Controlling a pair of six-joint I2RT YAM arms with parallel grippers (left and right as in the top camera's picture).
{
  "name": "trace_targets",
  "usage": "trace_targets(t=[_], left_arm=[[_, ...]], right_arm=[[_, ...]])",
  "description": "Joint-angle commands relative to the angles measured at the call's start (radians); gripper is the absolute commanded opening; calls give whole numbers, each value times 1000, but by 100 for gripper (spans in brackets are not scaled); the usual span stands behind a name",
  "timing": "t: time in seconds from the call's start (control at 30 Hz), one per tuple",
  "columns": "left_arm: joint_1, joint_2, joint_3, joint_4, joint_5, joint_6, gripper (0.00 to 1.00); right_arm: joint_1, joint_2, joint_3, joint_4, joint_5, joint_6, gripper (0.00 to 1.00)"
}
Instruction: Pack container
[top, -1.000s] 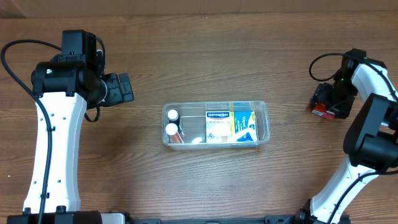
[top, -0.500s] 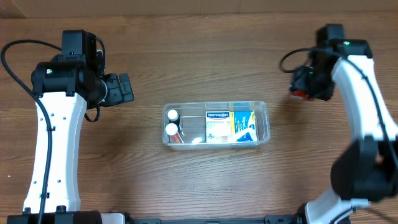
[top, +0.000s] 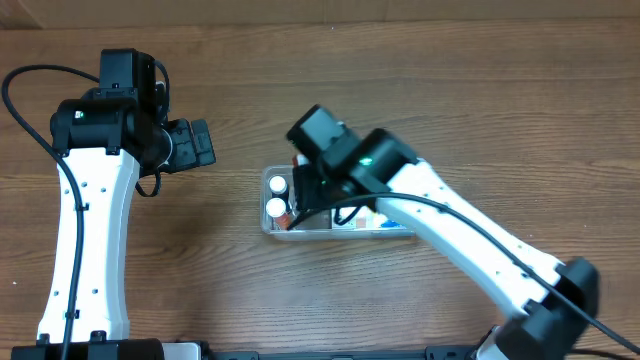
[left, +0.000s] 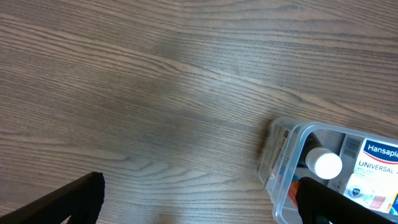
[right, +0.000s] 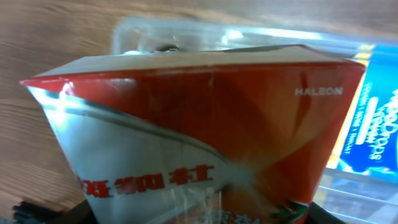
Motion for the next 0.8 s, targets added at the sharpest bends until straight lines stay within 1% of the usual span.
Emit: trace_targets(t=[0.0, 0.37, 0.43, 0.5, 0.67, 0.7, 0.73, 0.77], left_arm=[[3, -3, -5, 0, 1, 20, 100], [3, -3, -5, -4, 1, 20, 100], [3, -3, -5, -6, 1, 20, 100], [3, -3, -5, -8, 1, 20, 100], [3, -3, -5, -10, 1, 20, 100], [3, -3, -5, -10, 1, 20, 100], [3, -3, -5, -11, 1, 20, 100], [3, -3, -5, -11, 1, 20, 100]], right_arm=[[18, 70, 3, 15, -5, 38, 66], [16, 193, 0, 69, -5, 39, 66], [15, 195, 0, 74, 0, 39, 66], [15, 195, 0, 71, 48, 61, 66], [15, 195, 0, 58, 47, 61, 66], [15, 195, 0, 55, 44, 61, 72], [15, 195, 0, 52, 44, 61, 75], [15, 195, 0, 47, 44, 61, 80]])
